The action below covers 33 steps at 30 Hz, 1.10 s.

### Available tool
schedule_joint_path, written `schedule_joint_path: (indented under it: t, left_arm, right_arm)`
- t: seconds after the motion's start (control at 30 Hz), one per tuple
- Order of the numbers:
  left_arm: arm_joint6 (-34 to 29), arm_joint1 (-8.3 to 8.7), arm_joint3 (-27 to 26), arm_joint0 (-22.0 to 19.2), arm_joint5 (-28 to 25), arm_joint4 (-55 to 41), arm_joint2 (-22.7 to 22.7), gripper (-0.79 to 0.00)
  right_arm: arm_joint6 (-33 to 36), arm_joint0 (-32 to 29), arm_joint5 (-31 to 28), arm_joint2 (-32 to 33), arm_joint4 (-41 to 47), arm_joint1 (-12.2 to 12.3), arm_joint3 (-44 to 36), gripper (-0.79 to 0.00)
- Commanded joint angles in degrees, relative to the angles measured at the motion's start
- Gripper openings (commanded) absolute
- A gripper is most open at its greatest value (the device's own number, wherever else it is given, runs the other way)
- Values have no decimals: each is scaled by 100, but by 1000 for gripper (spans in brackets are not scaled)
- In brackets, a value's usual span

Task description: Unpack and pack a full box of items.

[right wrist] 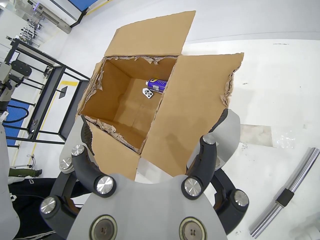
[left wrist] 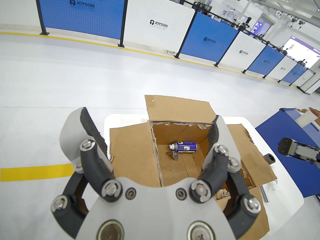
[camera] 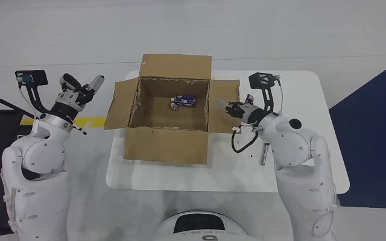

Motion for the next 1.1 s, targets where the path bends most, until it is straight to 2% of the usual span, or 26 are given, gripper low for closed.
schedule_joint_path:
  t: [0.0, 0.07, 0.13, 0.2, 0.33, 0.43, 0.63, 0.83, 0.93, 1.03, 1.07]
  left_arm:
    - [0, 0, 0, 0, 0, 0, 0, 0]
    - [0, 0, 0, 0, 0, 0, 0, 0]
    - [0, 0, 0, 0, 0, 0, 0, 0]
    - [0, 0, 0, 0, 0, 0, 0, 0]
    - [0, 0, 0, 0, 0, 0, 0, 0]
    - [0, 0, 0, 0, 0, 0, 0, 0]
    - [0, 0, 0, 0, 0, 0, 0, 0]
    - [0, 0, 0, 0, 0, 0, 0, 0]
    - [0, 0, 0, 0, 0, 0, 0, 0]
    - [0, 0, 0, 0, 0, 0, 0, 0]
    - [0, 0, 0, 0, 0, 0, 0, 0]
  right_arm:
    - [0, 0, 0, 0, 0, 0, 0, 0]
    - [-18, 10, -222, -128, 98, 5, 167, 0]
    - [33, 340, -823, -419, 291, 7, 511, 0]
    - [20, 923, -1346, -652, 729, -15, 1291, 0]
    - [-37, 2150, -1708, -1547, 797, -142, 2683, 0]
    - [-194, 2731, -1801, -2206, 594, -257, 3399, 0]
    - [-460, 3387, -1855, -3223, -64, -467, 4632, 0]
    - [-679, 3754, -2125, -3687, -148, -625, 5398, 0]
    - [-835, 3903, -2052, -3931, -283, -723, 5642, -6]
    - [-942, 4066, -1833, -4202, -409, -856, 5949, -92]
    - [-918, 4114, -1706, -4269, -485, -887, 6025, -37]
